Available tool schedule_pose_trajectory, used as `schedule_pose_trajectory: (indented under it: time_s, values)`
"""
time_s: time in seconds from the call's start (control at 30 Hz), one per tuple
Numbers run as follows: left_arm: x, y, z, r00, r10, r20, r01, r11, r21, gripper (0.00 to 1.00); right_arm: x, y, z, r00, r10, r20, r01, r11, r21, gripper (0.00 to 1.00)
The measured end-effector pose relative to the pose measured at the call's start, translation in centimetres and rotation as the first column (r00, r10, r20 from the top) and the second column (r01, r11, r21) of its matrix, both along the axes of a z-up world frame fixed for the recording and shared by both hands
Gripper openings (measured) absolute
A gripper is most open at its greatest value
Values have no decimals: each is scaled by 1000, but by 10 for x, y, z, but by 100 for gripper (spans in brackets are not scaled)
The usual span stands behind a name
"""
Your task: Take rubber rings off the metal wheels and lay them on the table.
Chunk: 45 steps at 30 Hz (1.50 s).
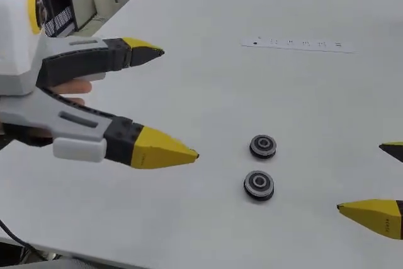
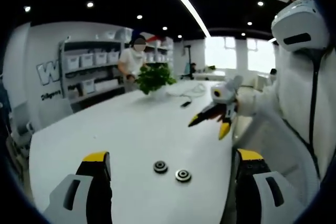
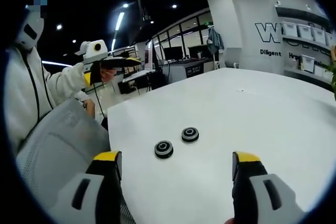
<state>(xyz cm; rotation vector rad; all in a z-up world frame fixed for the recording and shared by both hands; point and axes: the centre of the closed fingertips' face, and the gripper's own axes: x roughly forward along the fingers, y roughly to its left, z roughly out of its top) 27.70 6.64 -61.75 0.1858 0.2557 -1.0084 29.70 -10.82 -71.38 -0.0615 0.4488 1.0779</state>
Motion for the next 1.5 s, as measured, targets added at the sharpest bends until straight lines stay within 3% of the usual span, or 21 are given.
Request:
schedule_pose_trajectory:
  time_s: [0.37,0.47,0.8,0.97,1.13,1.3,1.5]
  values:
    - [6,-27,-7,997,-78,-6,78,997,4,100,8,7,2,999,32,18,-33,999,12,77]
    - [9,-32,-11,995,-99,-9,99,995,2,92,10,11,2,999,47,18,-47,999,17,75]
    - [18,-52,-31,991,-126,-39,126,992,-3,90,16,18,-6,997,75,18,-76,997,10,70]
    - [17,-63,-40,990,-134,-32,134,991,2,83,17,21,-11,996,83,18,-83,997,5,65]
    - [22,-63,-52,993,-107,-52,106,994,-26,82,15,25,-15,995,101,21,-101,995,-1,59]
    - [24,-68,-68,992,-103,-67,103,995,-8,75,13,31,-21,992,127,20,-127,992,-10,52]
    - [24,-72,-84,990,-109,-92,107,994,-23,65,8,42,-29,984,176,16,-175,984,-30,46]
